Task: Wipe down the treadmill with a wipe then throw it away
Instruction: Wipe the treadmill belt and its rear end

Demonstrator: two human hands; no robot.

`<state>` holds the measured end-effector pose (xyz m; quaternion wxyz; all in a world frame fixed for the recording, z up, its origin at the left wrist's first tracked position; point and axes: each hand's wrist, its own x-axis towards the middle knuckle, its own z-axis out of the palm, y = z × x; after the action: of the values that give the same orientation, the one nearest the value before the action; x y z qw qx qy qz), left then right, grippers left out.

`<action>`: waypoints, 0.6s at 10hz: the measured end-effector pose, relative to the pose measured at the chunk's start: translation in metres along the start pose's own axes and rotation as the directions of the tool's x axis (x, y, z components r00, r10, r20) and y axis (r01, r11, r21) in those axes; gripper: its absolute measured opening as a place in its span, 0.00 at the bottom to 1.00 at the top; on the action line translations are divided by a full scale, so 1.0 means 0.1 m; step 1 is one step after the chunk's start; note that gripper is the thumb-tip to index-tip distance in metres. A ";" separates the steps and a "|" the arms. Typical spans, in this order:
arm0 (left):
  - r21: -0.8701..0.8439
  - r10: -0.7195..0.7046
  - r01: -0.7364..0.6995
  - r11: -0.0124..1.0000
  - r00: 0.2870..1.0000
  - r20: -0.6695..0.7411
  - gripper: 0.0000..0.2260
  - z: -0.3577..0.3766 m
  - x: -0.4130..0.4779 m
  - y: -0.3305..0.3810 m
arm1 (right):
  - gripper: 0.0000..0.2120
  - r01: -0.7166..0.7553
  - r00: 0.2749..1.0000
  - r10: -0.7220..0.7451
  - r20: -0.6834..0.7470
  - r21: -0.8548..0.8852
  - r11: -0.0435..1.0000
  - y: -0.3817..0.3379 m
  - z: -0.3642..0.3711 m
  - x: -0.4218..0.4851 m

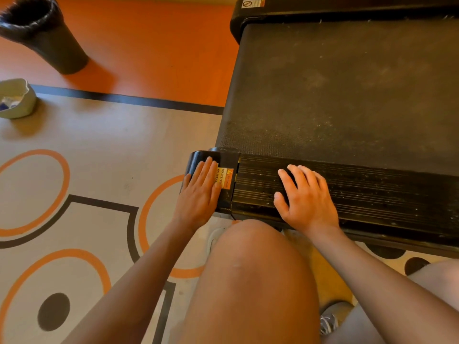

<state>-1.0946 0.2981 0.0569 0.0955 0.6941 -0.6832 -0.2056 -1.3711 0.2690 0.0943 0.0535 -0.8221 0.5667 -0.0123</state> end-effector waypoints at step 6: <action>-0.002 -0.045 0.045 0.999 0.999 -0.028 0.27 0.02 0.25 0.16 | 0.29 0.013 0.999 -0.013 -0.047 -0.005 1.000 0.02 0.04 0.00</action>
<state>-1.1106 0.2727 0.0576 0.1011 0.7120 -0.6660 -0.1984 -1.3728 0.2686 0.0902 0.0382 -0.8254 0.5625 -0.0305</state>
